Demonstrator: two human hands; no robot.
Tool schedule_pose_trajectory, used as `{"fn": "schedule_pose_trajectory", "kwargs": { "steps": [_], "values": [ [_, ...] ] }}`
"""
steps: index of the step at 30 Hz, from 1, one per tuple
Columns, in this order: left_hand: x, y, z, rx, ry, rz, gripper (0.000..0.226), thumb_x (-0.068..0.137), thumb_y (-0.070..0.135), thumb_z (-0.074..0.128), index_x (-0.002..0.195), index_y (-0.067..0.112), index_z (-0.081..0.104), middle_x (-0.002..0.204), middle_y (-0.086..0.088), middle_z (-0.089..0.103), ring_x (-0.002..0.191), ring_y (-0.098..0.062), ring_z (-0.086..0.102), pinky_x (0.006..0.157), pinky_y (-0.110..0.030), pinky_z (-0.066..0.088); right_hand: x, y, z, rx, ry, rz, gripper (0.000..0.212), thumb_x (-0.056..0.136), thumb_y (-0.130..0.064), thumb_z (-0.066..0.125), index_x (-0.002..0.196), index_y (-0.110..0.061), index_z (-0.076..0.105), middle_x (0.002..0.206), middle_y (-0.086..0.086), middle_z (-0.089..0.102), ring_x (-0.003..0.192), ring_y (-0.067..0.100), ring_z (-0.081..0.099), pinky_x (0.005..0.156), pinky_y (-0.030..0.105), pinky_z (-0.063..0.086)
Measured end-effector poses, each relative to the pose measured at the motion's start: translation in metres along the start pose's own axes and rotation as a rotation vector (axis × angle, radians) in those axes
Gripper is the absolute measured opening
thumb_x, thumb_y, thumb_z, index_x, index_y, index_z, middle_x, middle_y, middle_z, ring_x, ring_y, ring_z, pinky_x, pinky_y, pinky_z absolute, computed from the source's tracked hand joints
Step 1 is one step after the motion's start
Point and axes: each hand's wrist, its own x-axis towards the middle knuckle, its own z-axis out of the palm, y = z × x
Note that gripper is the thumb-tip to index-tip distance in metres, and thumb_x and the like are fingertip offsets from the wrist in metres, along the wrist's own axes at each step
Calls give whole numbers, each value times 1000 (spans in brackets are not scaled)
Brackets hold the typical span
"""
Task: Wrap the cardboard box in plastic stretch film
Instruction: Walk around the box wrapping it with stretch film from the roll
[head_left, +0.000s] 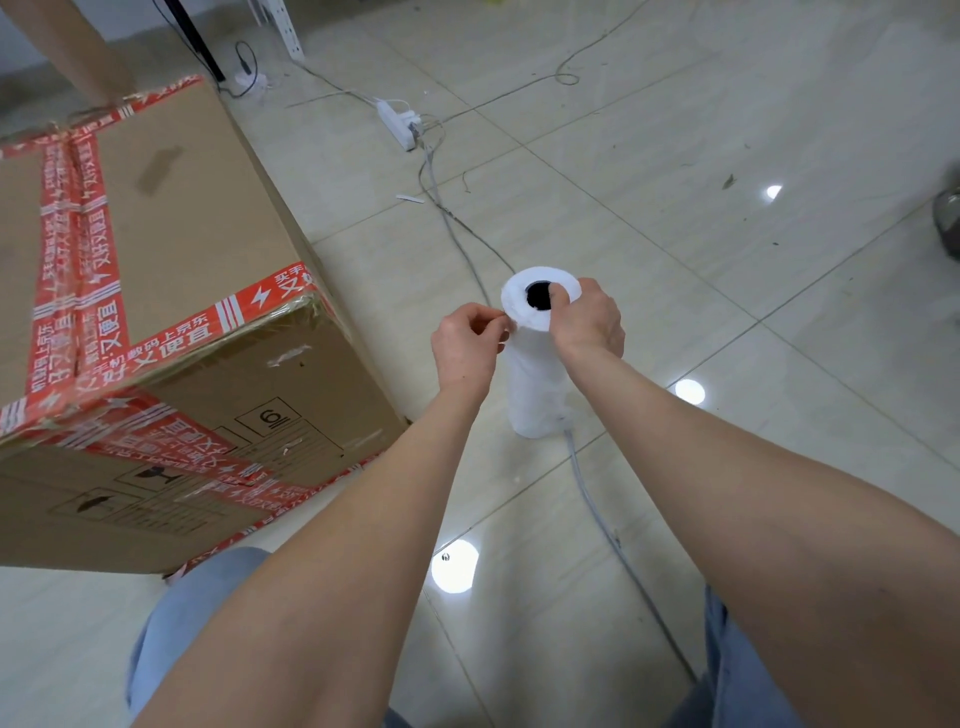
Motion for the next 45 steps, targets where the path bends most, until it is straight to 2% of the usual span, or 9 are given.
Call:
{"fn": "schedule_pose_trajectory", "kwargs": {
  "steps": [6, 10, 17, 23, 28, 32, 35, 39, 45],
  "values": [
    [-6, -6, 2, 135, -93, 45, 27, 84, 19, 68, 110, 14, 65, 97, 8, 65, 83, -4, 62, 71, -9, 47, -8, 6, 3, 101, -76, 135, 60, 90, -56, 47, 131, -12, 43, 127, 8, 56, 113, 31, 55, 84, 36, 42],
    [-2, -3, 3, 146, -56, 19, 10, 84, 10, 68, 93, 8, 72, 83, -1, 70, 78, -18, 68, 82, -34, 57, -7, 3, 4, 103, -84, 131, 56, 92, -53, 44, 131, -12, 45, 126, 7, 56, 112, 29, 55, 76, 32, 38],
    [9, -8, 7, 232, -19, 14, 21, 87, 9, 55, 69, 19, 61, 69, 2, 66, 75, -20, 69, 74, -39, 58, 0, 2, 5, 72, -72, 123, 54, 94, -51, 43, 132, -14, 47, 131, 9, 46, 112, 30, 53, 75, 32, 34],
    [9, -23, 4, 125, 2, -60, 15, 90, 2, 47, 88, 10, 59, 76, 1, 63, 79, -19, 66, 76, -35, 58, 9, 5, 7, 113, -65, 71, 51, 94, -53, 38, 123, -13, 52, 118, 7, 57, 106, 32, 58, 81, 34, 45],
    [0, -30, 10, 247, -163, -46, 44, 87, 8, 53, 130, 10, 54, 122, 0, 61, 102, -18, 64, 84, -24, 49, 1, 33, 7, 358, -51, 153, 41, 93, -22, 33, 130, -18, 49, 122, 8, 59, 111, 31, 58, 95, 45, 49],
    [-3, -32, 21, 207, -186, -52, 37, 83, 14, 59, 119, 9, 66, 117, -2, 68, 104, -17, 65, 95, -35, 51, -13, 51, 17, 192, -266, 123, 55, 82, -15, 60, 134, -12, 41, 118, 3, 57, 103, 24, 57, 91, 38, 50],
    [-5, -34, 22, 219, -143, -79, 23, 82, 15, 58, 99, 9, 73, 97, -2, 73, 92, -18, 69, 90, -33, 53, -16, 51, 27, 258, -334, 232, 50, 71, -22, 76, 113, -7, 54, 99, 6, 62, 83, 23, 60, 83, 37, 56],
    [-3, -36, 18, 158, -118, -99, 12, 79, 17, 65, 84, 10, 73, 83, -4, 73, 85, -22, 69, 85, -38, 55, -19, 51, 37, 369, -288, 318, 20, 79, -17, 69, 90, -2, 64, 75, 12, 69, 57, 19, 63, 68, 32, 60],
    [4, -36, 19, 120, -100, -135, 12, 76, 22, 75, 80, 14, 67, 82, -2, 69, 87, -22, 68, 84, -39, 56, -22, 51, 44, 249, -344, 177, 11, 84, -18, 61, 74, -15, 66, 65, 2, 66, 62, 15, 62, 76, 33, 55]
  ]
}}
